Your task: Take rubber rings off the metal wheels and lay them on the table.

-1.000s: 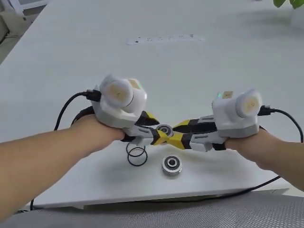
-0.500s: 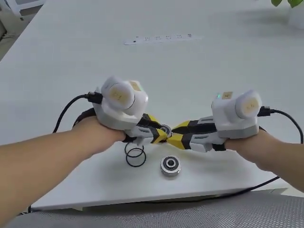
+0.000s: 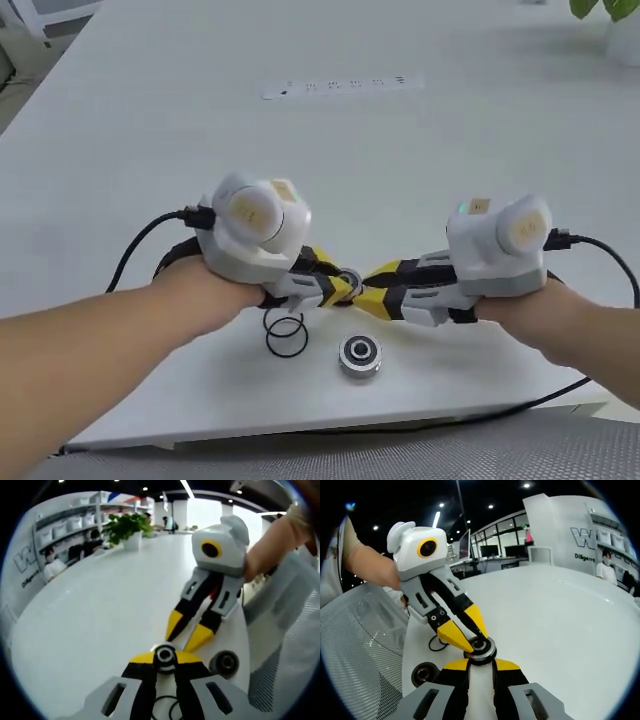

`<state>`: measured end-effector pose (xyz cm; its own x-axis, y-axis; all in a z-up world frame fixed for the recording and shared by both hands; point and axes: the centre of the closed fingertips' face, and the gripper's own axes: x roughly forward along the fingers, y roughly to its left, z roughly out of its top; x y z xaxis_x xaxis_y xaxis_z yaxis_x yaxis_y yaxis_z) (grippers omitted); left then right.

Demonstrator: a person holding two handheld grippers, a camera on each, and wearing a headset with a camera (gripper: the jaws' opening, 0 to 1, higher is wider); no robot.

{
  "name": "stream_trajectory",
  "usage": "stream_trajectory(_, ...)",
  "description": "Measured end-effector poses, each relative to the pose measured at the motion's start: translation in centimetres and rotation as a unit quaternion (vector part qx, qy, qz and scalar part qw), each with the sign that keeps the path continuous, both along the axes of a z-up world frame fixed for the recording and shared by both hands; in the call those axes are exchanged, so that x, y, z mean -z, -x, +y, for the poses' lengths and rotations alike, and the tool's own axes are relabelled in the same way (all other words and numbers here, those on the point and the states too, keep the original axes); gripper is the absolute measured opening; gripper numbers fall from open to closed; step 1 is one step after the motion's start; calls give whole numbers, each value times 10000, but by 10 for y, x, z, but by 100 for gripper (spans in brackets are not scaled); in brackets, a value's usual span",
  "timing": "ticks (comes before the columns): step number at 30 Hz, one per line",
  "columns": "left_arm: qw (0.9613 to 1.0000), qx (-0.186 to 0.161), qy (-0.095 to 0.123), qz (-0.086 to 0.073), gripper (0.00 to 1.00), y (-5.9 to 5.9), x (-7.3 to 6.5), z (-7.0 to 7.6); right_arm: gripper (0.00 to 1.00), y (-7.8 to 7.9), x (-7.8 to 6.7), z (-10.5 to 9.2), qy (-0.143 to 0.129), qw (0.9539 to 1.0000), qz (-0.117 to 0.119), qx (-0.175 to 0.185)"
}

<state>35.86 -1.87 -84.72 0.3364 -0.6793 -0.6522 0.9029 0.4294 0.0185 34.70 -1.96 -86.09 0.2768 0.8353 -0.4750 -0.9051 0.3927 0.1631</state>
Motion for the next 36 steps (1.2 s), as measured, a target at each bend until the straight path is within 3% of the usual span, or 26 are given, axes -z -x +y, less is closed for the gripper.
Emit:
stream_trajectory(5, 10000, -1, 1, -11, 14, 1, 0, -1, 6, -3, 2, -4, 28, 9999, 52, 96)
stream_trajectory(10, 10000, -14, 3, -22, 14, 0, 1, 0, 6, -4, 4, -4, 30, 9999, 70, 122)
stream_trajectory(15, 10000, -29, 17, -29, 14, 0, 1, 0, 4, -1, 4, -3, -69, 9991, 357, 200)
stream_trajectory(24, 10000, -14, -33, -69, 13, 1, 2, 1, 0, 0, 4, -2, -53, 9986, 421, 300)
stream_trajectory(29, 9999, 8, -50, -91, 13, 0, 2, 1, 0, 0, 3, -3, -223, 9950, 782, 577)
stream_trajectory(36, 9999, 12, -75, -119, 13, 1, 2, 1, 0, -5, 0, -8, -433, 9908, 1035, 759)
